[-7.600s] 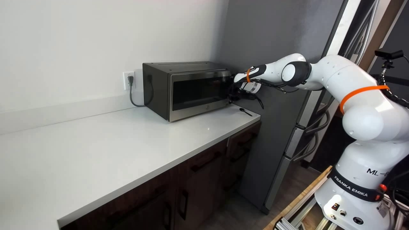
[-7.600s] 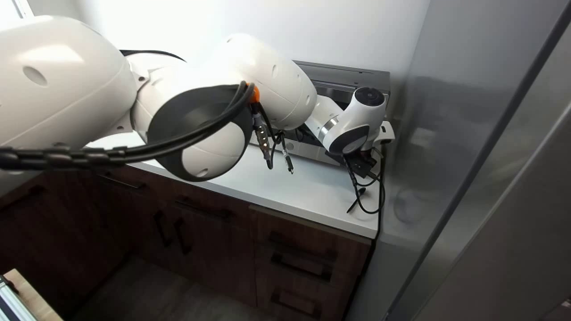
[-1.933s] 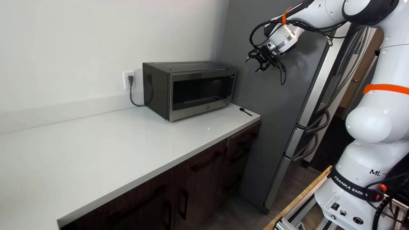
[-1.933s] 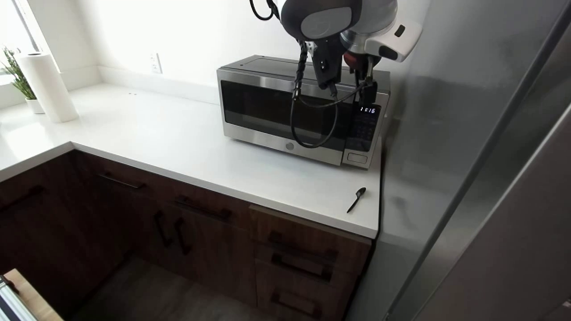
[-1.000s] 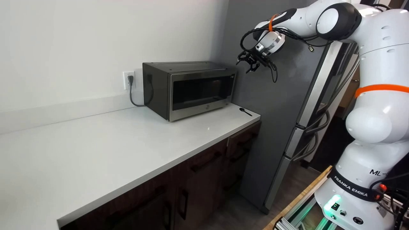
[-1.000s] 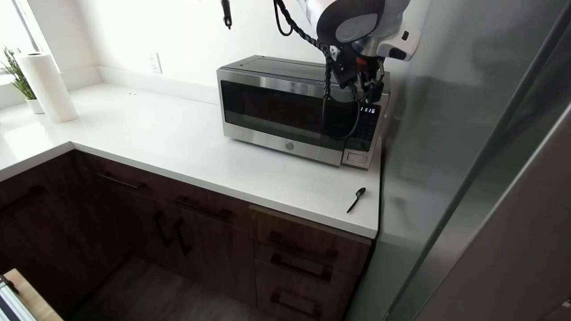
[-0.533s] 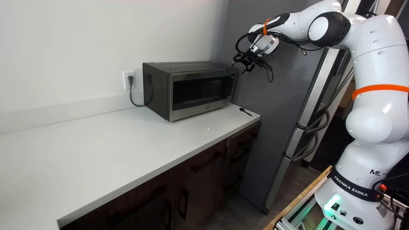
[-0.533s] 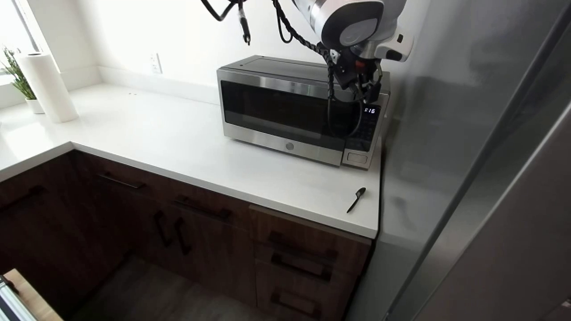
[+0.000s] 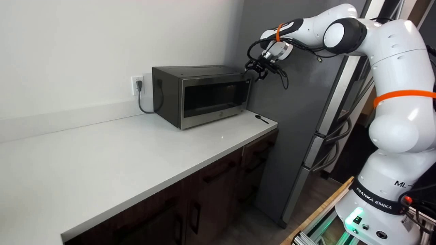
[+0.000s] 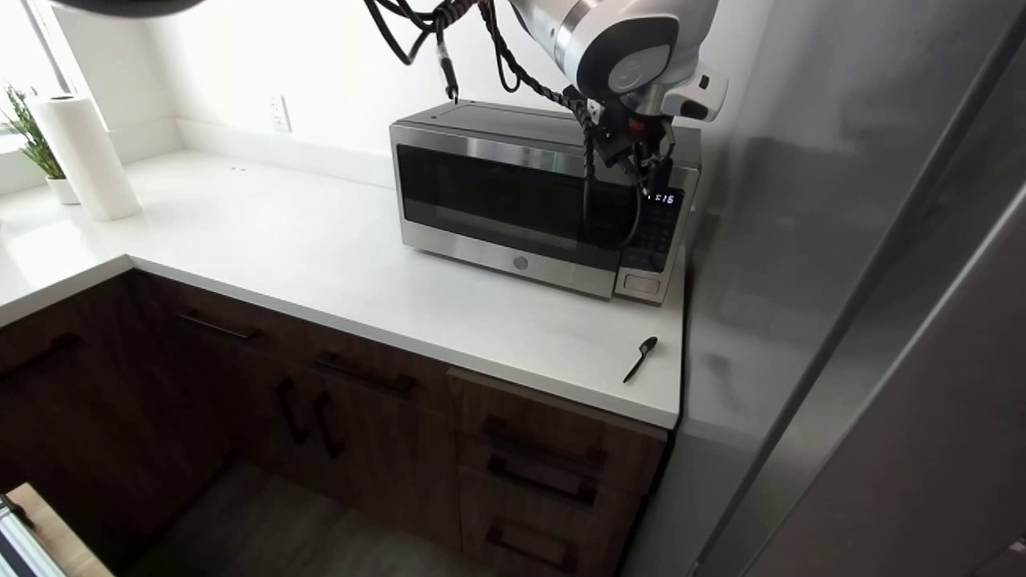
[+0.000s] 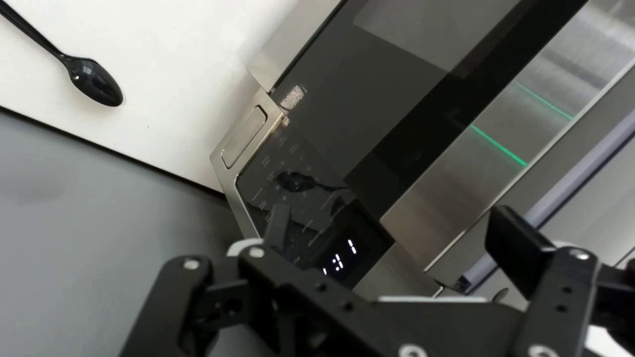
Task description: Press a button on the microwave, then open it
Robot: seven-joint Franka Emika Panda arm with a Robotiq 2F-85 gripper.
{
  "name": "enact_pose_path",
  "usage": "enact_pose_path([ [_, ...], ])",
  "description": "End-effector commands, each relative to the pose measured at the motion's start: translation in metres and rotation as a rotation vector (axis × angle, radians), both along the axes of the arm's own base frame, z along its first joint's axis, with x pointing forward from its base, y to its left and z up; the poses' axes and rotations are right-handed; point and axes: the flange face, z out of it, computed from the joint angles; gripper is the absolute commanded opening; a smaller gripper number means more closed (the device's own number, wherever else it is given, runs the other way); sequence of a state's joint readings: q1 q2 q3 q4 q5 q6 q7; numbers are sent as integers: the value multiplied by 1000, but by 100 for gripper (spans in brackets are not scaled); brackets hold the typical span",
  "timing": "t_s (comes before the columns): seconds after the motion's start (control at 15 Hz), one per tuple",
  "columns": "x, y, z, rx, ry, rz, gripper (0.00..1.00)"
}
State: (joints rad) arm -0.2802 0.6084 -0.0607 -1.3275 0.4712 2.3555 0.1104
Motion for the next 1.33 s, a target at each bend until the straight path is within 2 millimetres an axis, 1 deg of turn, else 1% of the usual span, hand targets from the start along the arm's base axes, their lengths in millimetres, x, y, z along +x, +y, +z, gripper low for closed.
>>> enact_pose_path([
  [0.0, 6, 3, -11, 3, 41, -25, 100],
  [0.47, 2, 5, -13, 26, 52, -20, 100],
  [0.67, -1, 9, -23, 62, 73, -6, 100],
  [0.93, -8, 20, -30, 73, 116, 19, 100],
  [1.13, -14, 21, -38, 78, 147, 13, 100],
  [1.27, -19, 24, -33, 58, 137, 16, 100],
])
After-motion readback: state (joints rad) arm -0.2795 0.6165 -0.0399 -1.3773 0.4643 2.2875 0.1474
